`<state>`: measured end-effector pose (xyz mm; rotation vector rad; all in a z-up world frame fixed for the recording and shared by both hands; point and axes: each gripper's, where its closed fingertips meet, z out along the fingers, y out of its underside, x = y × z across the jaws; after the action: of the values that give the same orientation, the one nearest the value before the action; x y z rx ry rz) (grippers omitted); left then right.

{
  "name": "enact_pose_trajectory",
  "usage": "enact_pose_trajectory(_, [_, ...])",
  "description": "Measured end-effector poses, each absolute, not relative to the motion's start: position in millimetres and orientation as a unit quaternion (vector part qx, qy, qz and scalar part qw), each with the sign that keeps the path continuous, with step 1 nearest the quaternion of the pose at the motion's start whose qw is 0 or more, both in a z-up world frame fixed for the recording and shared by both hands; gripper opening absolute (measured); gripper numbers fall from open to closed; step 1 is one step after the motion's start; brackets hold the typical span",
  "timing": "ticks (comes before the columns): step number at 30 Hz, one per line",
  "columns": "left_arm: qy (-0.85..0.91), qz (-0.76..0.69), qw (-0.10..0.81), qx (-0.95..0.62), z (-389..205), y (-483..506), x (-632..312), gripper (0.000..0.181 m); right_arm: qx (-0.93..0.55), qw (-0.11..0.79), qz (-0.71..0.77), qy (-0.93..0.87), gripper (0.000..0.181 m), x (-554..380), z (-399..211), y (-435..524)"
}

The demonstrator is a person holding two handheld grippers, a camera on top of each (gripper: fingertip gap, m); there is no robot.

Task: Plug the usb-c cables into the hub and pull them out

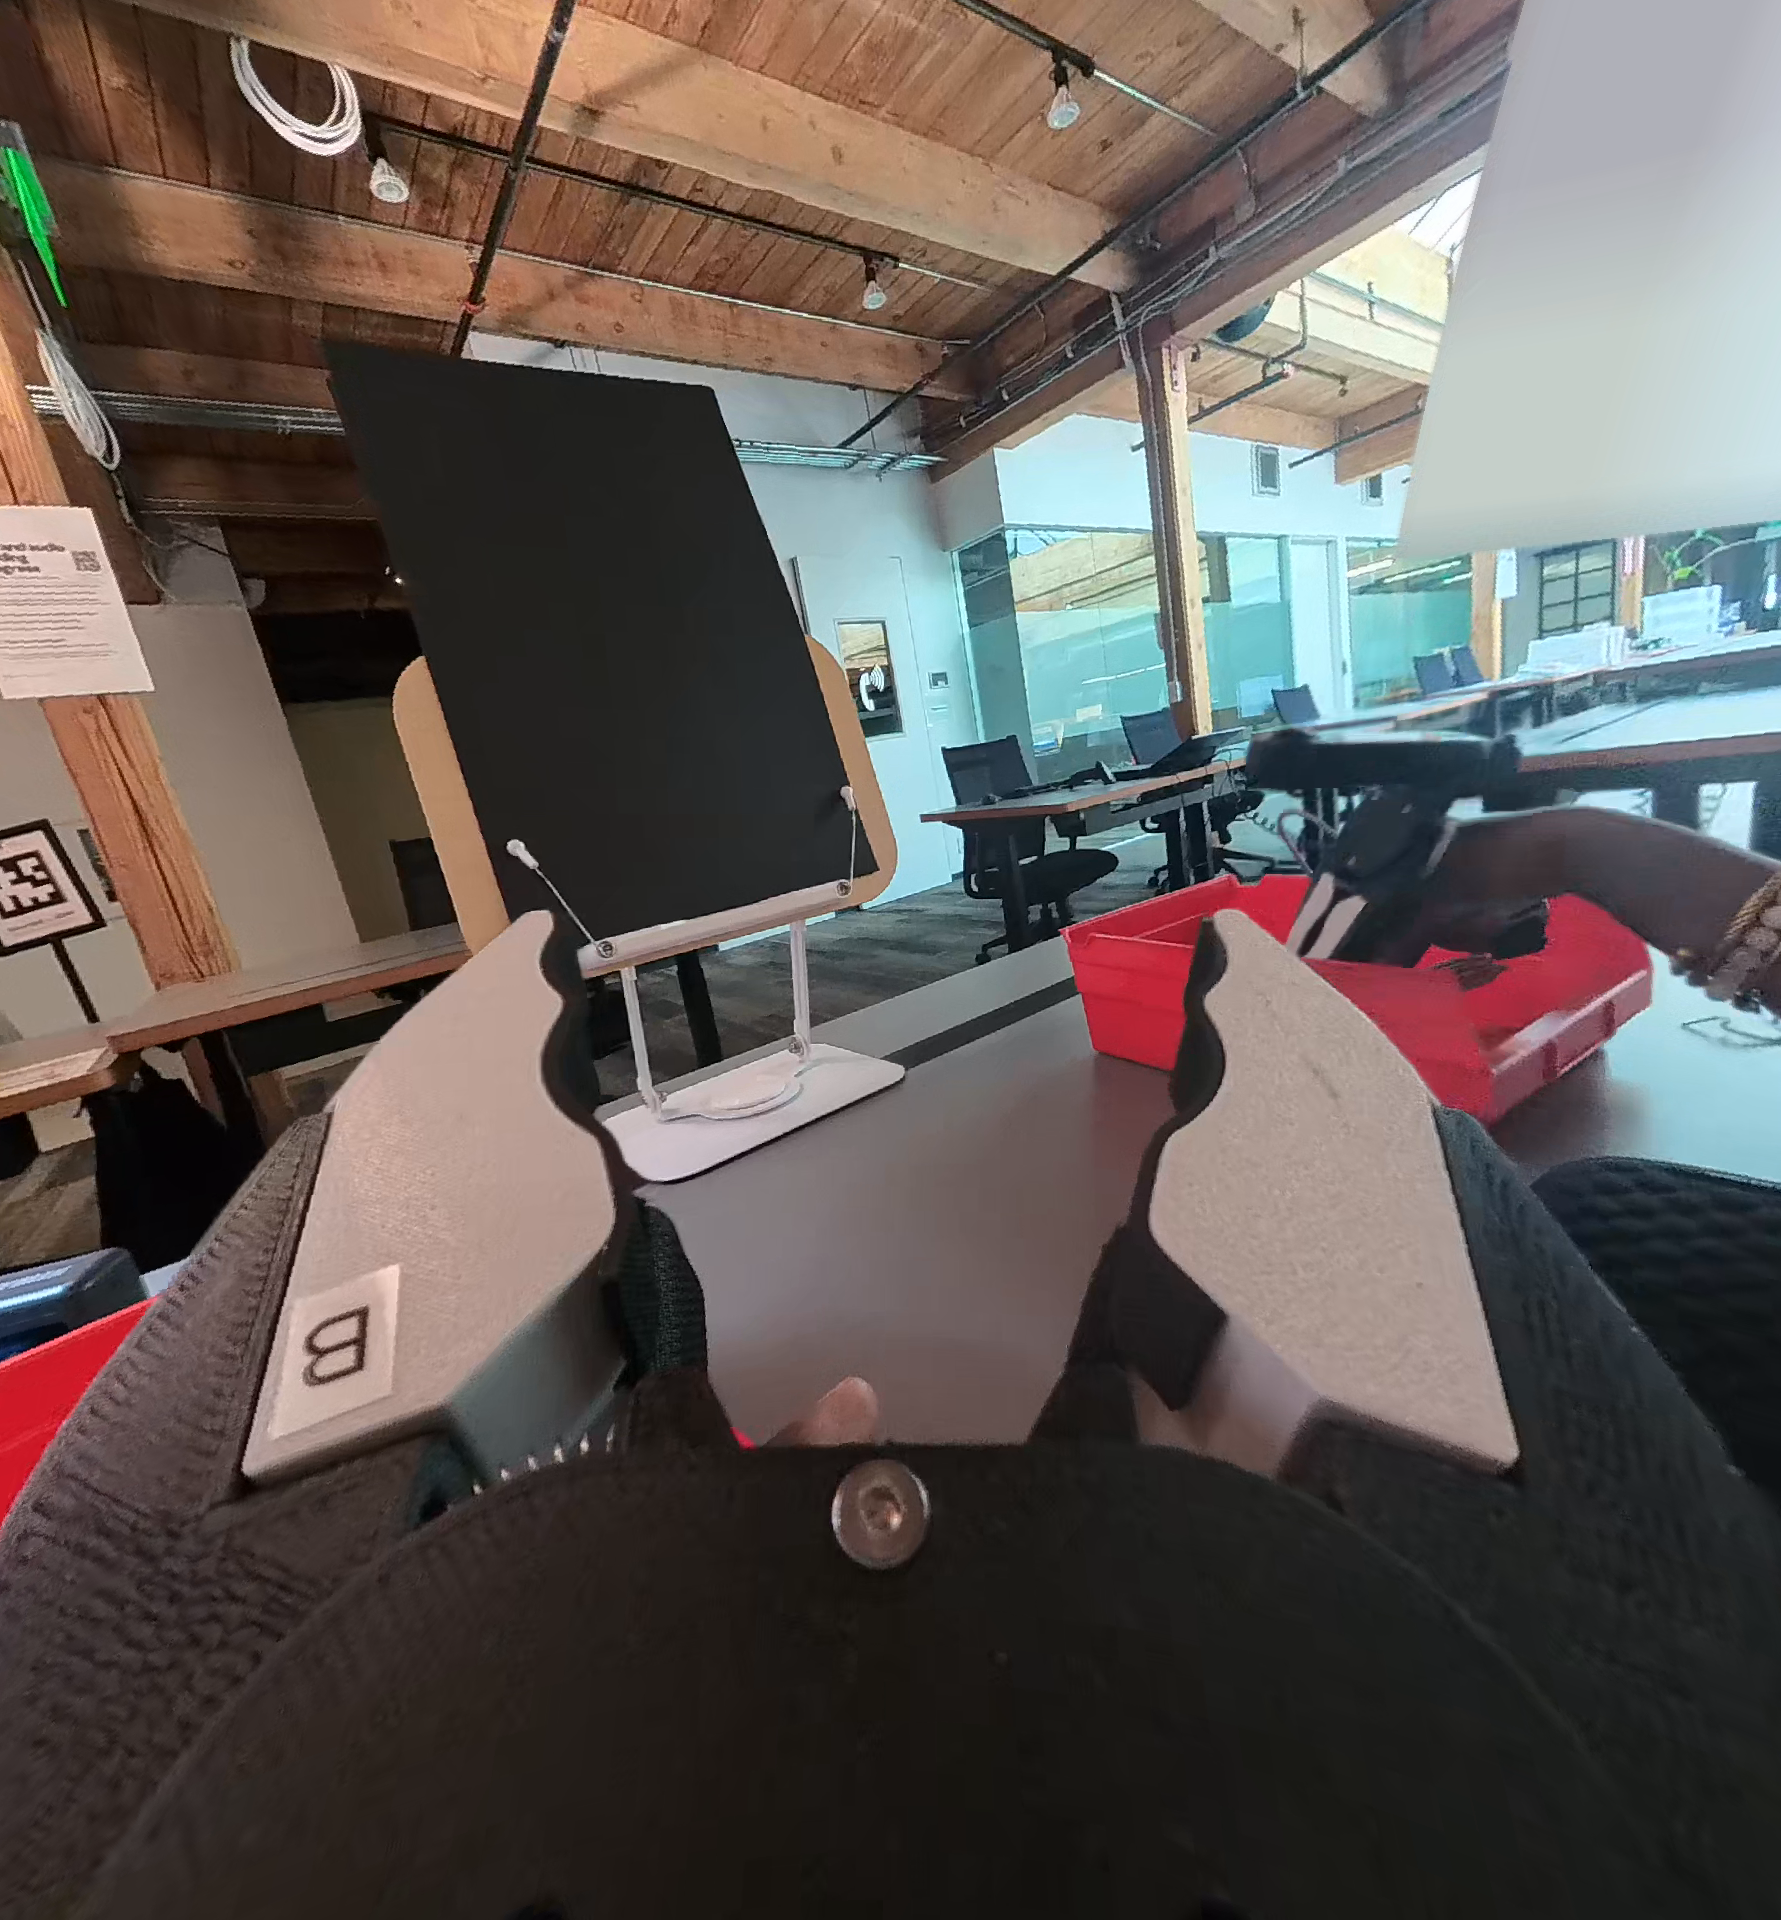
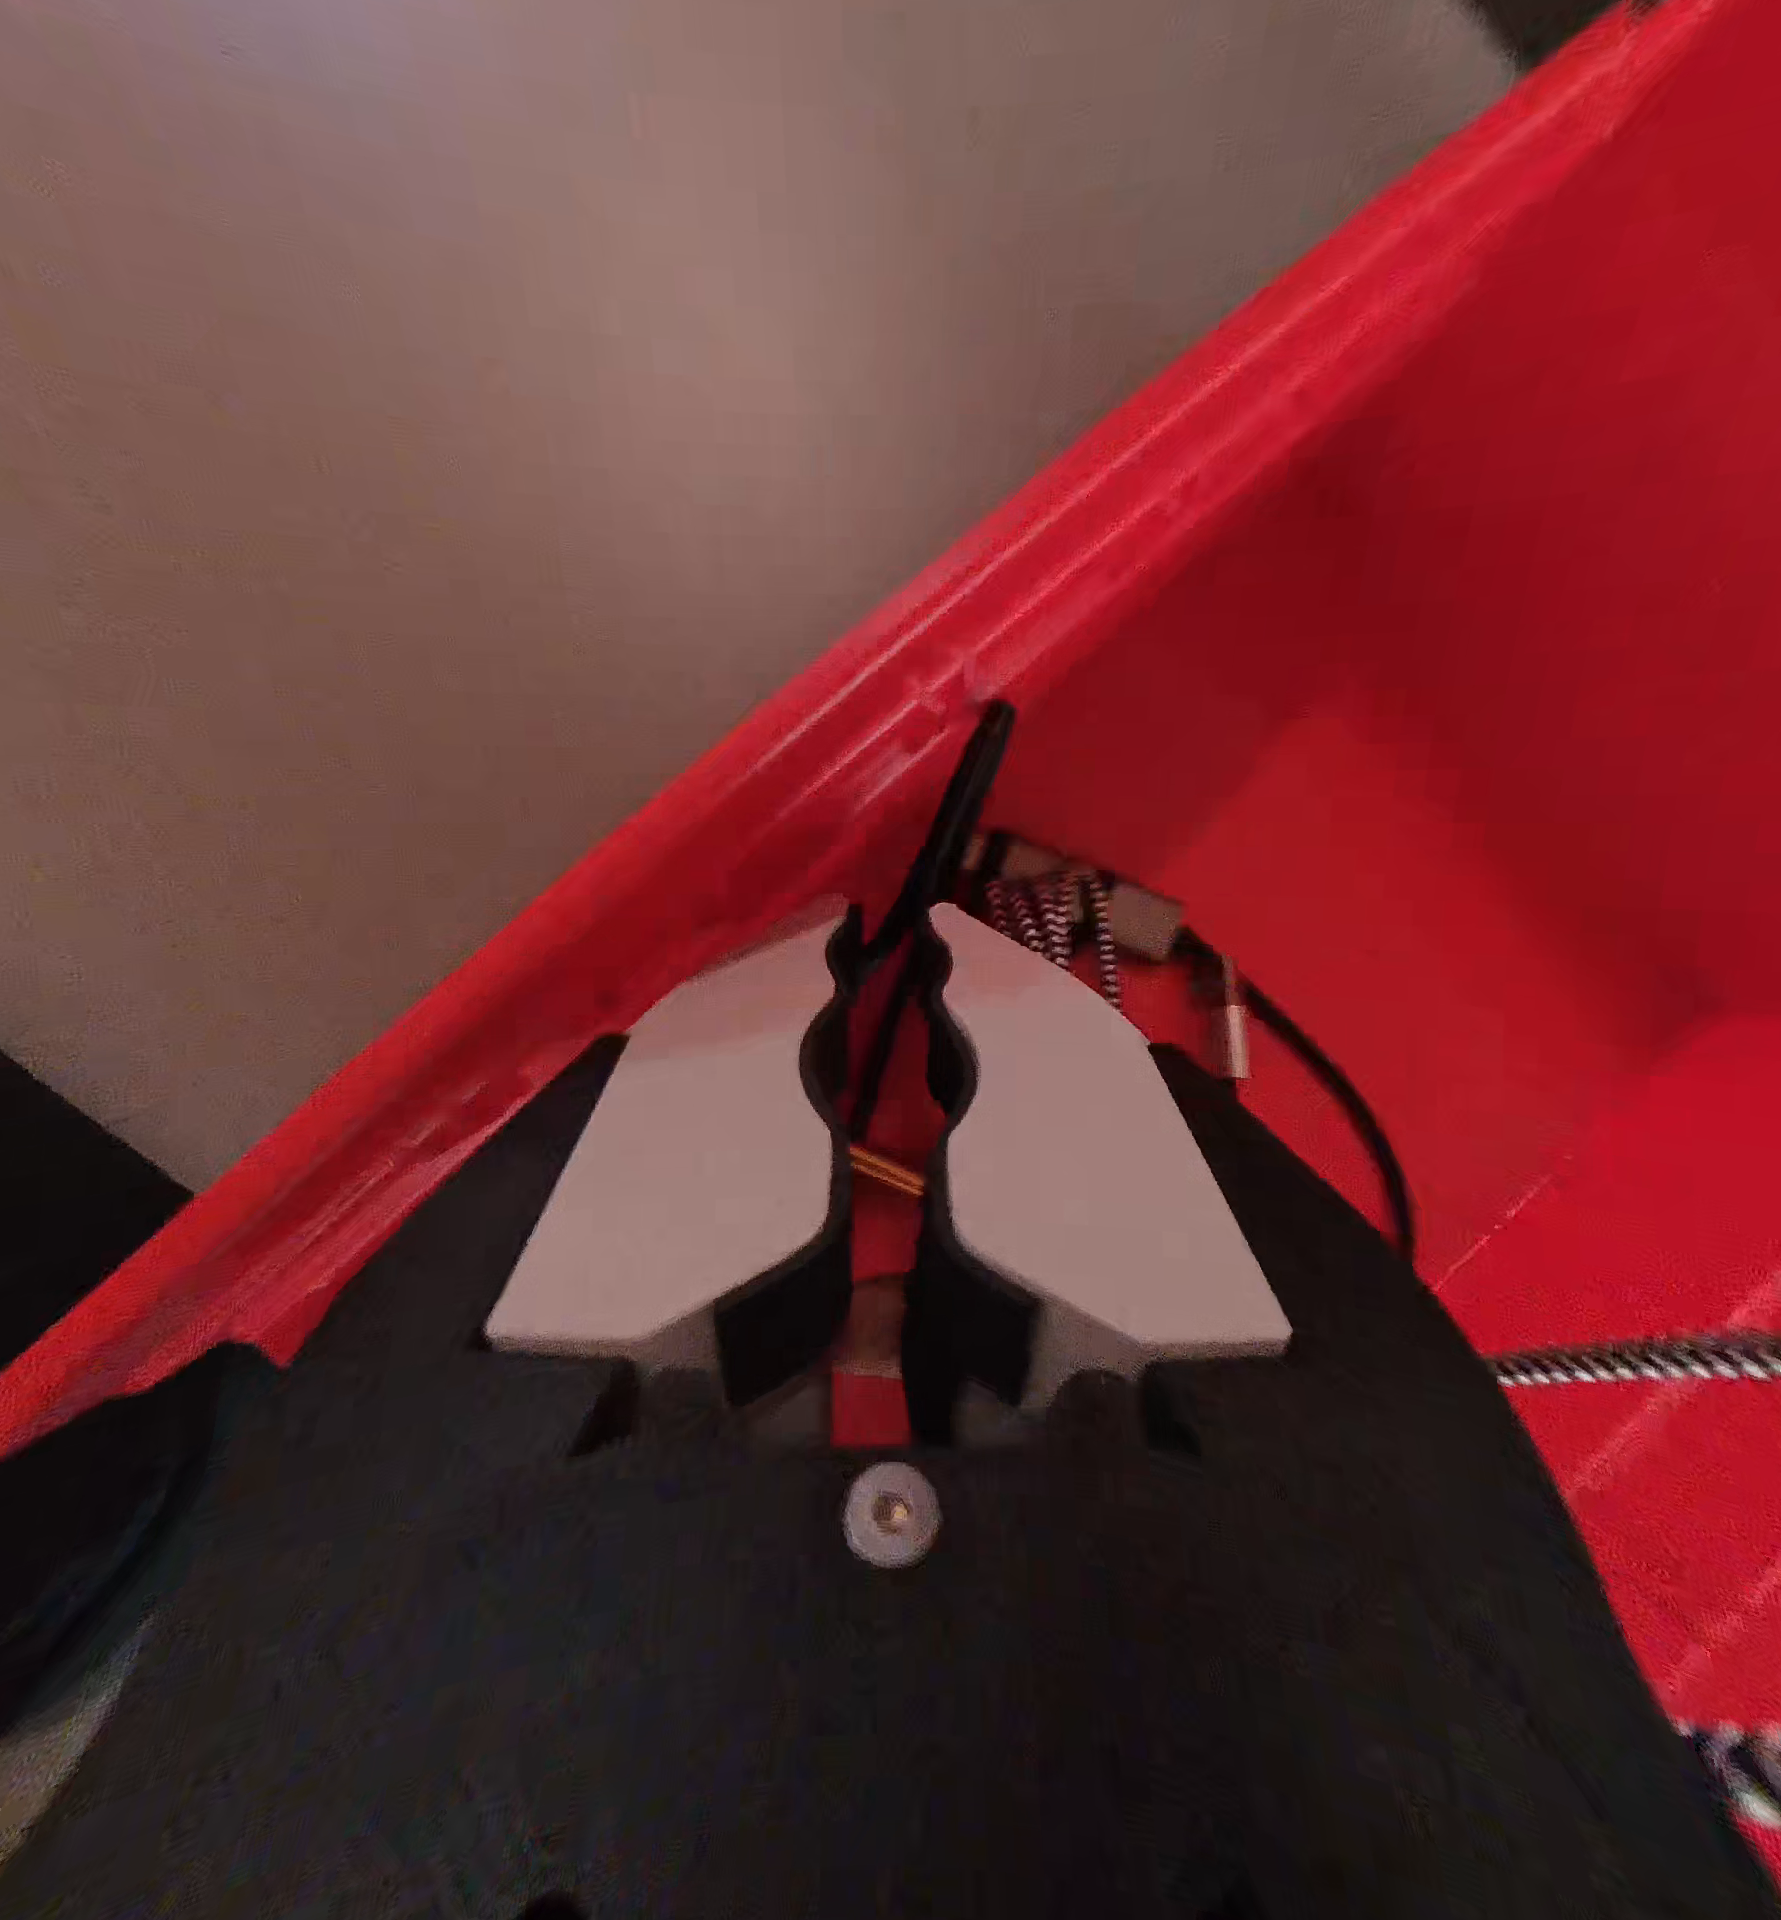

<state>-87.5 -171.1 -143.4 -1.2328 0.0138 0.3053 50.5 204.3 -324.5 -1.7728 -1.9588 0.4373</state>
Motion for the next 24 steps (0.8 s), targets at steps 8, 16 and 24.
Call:
enact_pose_trajectory(8, [0.004, 0.173, 0.784, -0.596, -150.7, -184.2, -100.4, 0.107, -0.660, 0.301, 0.168, -0.667, 0.056, 61.0, -308.0, 205.1])
enact_pose_trajectory(16, [-0.037, 0.210, 0.753, -0.623, -154.2, -207.2, -124.3, 0.105, -0.588, 0.531, 0.376, -0.481, 0.107, 105.8, -166.2, 169.2])
enact_pose_trajectory(24, [-0.072, 0.212, 0.679, -0.699, -174.5, -235.3, -146.6, 0.094, -0.557, 0.396, 0.481, -0.550, 0.086, 114.4, -190.3, 106.6])
